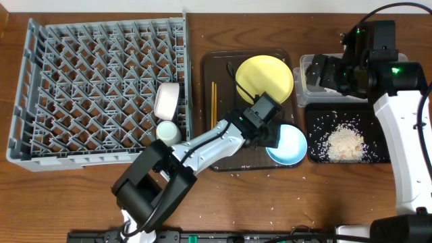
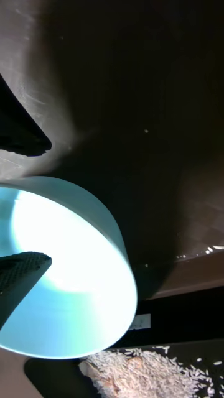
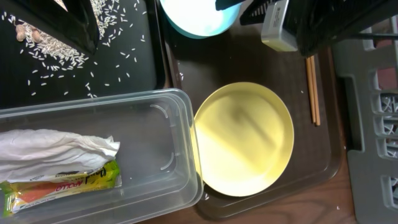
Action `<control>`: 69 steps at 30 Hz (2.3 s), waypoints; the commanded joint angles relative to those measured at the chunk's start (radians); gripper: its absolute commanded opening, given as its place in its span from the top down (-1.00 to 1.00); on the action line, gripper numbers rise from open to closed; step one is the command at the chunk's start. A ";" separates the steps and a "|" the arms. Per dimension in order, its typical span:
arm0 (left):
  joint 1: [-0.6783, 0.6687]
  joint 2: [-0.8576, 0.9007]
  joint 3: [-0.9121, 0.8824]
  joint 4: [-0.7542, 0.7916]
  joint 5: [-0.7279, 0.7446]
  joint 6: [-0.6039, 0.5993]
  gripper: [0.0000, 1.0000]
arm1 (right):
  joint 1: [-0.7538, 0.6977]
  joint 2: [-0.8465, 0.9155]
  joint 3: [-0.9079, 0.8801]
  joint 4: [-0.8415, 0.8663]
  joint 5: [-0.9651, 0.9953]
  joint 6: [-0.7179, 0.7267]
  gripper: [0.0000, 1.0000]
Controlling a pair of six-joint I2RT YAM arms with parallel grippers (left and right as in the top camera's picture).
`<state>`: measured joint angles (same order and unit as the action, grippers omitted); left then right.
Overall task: Sort waste into correct bins and load items into the dishwasher
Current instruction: 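Grasp the light blue bowl rim with the left gripper and lift, then carry the blue bowl to the rack and set it upright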
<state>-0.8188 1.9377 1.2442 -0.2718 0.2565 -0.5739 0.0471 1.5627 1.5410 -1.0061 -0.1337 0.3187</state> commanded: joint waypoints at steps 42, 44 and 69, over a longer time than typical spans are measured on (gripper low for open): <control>0.141 -0.304 0.043 -0.293 -0.579 0.110 0.85 | 0.000 0.006 -0.007 -0.001 0.006 -0.005 -0.99; 0.141 -0.320 0.043 -0.297 -0.666 0.131 0.85 | 0.000 0.006 -0.007 -0.001 0.006 -0.005 -0.99; 0.444 -0.258 0.043 0.210 -1.400 0.662 0.85 | 0.000 0.006 -0.007 -0.001 0.006 -0.005 -0.99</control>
<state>-0.4065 1.6321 1.2690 -0.1226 -1.0252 -0.0563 0.0471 1.5627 1.5391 -1.0061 -0.1337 0.3187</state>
